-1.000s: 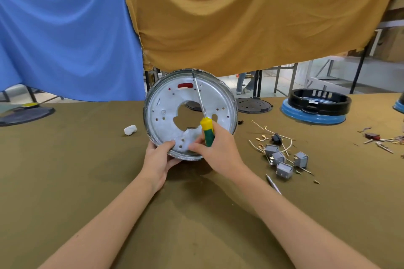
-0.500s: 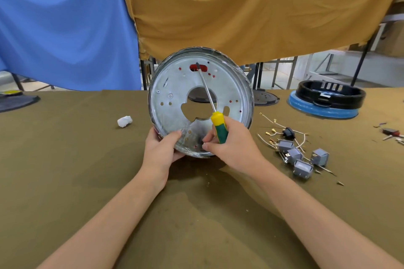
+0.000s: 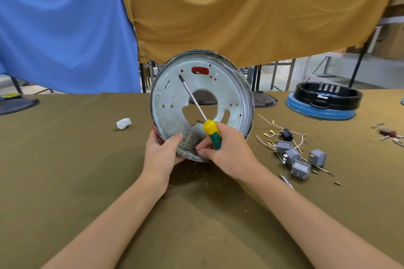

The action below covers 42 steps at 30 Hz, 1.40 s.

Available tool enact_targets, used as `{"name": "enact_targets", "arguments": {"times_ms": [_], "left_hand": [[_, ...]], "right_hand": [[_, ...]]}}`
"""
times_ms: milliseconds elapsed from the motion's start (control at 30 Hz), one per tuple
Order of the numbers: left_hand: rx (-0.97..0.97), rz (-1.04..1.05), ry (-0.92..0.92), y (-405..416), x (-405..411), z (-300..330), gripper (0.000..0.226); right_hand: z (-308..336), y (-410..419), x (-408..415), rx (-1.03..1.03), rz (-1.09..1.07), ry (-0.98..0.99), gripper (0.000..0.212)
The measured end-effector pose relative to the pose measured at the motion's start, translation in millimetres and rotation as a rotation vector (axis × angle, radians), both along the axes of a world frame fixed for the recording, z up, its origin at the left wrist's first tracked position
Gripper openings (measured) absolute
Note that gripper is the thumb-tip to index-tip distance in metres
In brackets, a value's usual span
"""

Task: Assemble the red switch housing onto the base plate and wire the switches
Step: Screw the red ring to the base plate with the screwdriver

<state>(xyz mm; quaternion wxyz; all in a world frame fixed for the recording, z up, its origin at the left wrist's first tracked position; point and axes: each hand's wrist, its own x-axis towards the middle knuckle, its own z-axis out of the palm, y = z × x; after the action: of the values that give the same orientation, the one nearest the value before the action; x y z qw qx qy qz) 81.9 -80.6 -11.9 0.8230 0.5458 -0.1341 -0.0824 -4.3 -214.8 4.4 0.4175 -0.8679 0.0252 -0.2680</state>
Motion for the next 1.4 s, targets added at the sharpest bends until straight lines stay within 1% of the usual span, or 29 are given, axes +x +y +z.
{"name": "enact_targets", "arguments": {"times_ms": [167,267,367,500,667,733,800,867,933,1033,1167,1233,1300,1367,1400], "left_hand": [[0.035,0.0,-0.03,0.1,-0.4,-1.7,0.032],[0.08,-0.015,-0.059,0.3,-1.9,-2.1,0.03],[0.117,-0.03,-0.096,1.3,-1.6,-1.5,0.026],[0.123,-0.045,-0.105,3.6,0.6,-0.6,0.022],[0.092,-0.079,-0.056,6.1,2.2,0.3,0.024],[0.084,-0.1,-0.065,7.5,1.8,0.8,0.023],[0.096,-0.118,-0.097,8.2,1.0,-0.2,0.022],[0.115,-0.127,-0.134,8.3,0.0,-1.5,0.02],[0.136,-0.128,-0.161,6.8,0.1,-2.2,0.018],[0.117,-0.107,-0.121,5.6,2.4,-1.9,0.018],[0.101,-0.096,-0.1,8.3,3.1,-1.2,0.032],[0.092,-0.108,-0.12,9.7,0.8,-0.6,0.04],[0.108,-0.124,-0.154,10.2,-1.2,0.8,0.046],[0.12,-0.151,-0.193,10.4,-3.1,1.6,0.043],[0.121,-0.164,-0.213,10.3,-4.0,2.0,0.04]], "right_hand": [[-2.8,0.4,0.8,-0.001,-0.012,0.008,0.043],[-3.7,0.0,1.0,-0.023,-0.03,0.017,0.039],[-3.3,0.2,-1.2,-0.1,-0.04,0.037,0.029],[-1.6,6.2,-4.8,-0.267,-0.028,0.015,0.03],[-0.6,12.7,-5.6,-0.314,-0.065,-0.033,0.027],[-0.3,11.2,-4.9,-0.224,-0.079,-0.035,0.026],[0.8,8.3,-4.8,-0.08,-0.073,0.02,0.033],[0.6,6.8,-5.2,-0.032,-0.068,0.071,0.034],[-0.2,7.3,-5.3,-0.117,-0.057,0.079,0.029],[0.3,11.7,-6.4,-0.292,-0.028,0.052,0.026],[2.7,12.7,-6.5,-0.321,-0.048,-0.04,0.024],[3.4,10.1,-5.9,-0.268,-0.055,-0.041,0.022],[5.0,7.0,-5.9,-0.129,-0.019,0.01,0.027],[6.1,5.0,-6.3,-0.007,0.003,0.068,0.035],[5.7,3.8,-6.4,0.029,-0.005,0.081,0.036]]}}
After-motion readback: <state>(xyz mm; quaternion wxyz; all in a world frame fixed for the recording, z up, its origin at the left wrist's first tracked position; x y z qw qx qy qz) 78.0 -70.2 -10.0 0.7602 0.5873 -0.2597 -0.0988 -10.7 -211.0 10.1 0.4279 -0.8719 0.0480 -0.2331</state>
